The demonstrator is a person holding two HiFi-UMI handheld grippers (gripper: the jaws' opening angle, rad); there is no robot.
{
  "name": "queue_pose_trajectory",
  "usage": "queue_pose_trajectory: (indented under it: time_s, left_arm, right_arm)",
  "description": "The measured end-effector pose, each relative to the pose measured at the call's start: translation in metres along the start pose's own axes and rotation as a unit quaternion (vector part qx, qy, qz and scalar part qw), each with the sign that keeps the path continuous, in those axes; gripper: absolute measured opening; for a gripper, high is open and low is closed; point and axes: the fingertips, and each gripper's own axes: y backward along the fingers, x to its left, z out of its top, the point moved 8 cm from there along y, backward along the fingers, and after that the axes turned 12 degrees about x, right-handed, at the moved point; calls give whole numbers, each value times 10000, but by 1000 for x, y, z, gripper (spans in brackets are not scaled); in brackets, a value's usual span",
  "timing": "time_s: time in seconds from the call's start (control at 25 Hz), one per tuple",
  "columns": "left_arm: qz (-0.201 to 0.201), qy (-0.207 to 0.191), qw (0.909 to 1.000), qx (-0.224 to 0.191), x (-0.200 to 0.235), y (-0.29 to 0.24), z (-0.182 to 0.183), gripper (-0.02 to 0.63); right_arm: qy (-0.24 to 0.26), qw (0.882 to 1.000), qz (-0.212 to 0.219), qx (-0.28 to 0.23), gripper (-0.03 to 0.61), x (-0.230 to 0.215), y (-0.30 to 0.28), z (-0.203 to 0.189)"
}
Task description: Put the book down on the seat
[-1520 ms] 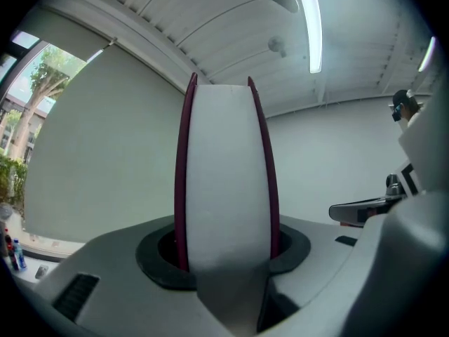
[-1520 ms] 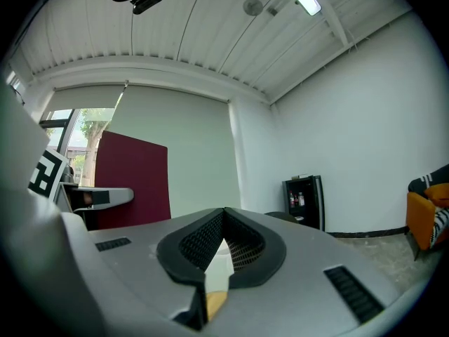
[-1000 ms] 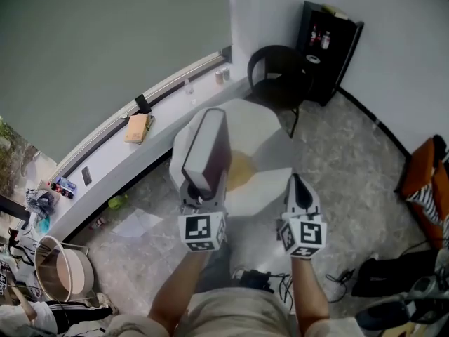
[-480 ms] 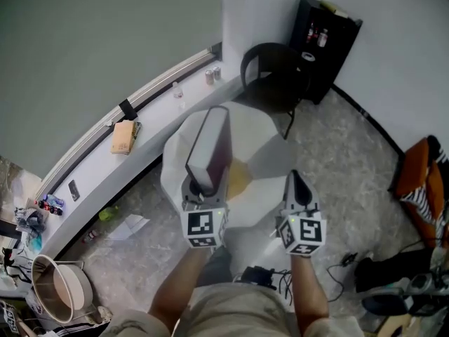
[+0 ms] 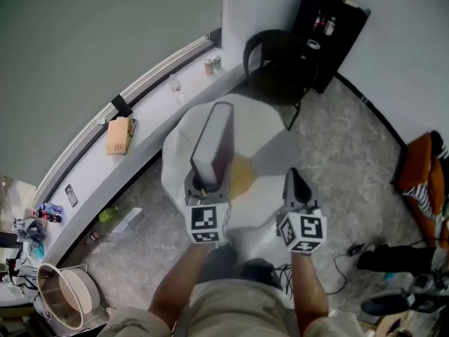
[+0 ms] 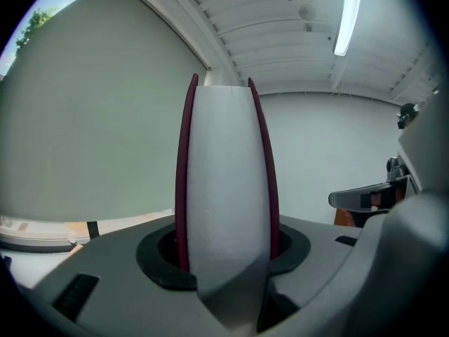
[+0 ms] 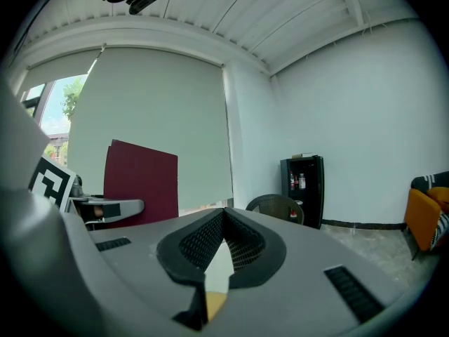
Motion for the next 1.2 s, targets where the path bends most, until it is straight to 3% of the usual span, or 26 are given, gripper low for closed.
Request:
queue_pose_trajectory:
  time_s: [0.36,0.76,1.2]
  left_arm:
    - [-10,-86,9984,564,4,-53,-32,227]
    - [13,-18,9916,1291,-35,-133,-71,227]
    - [206,92,9781,2070,-79,-243,-147,227]
  right_arm:
    - [-172,9996,-4,202,2,-16,-40,-19]
    - [-381,9977,72,561,2,-86,-85,-49]
    - [-458,9898,399,1288,2,-156,-159,-140]
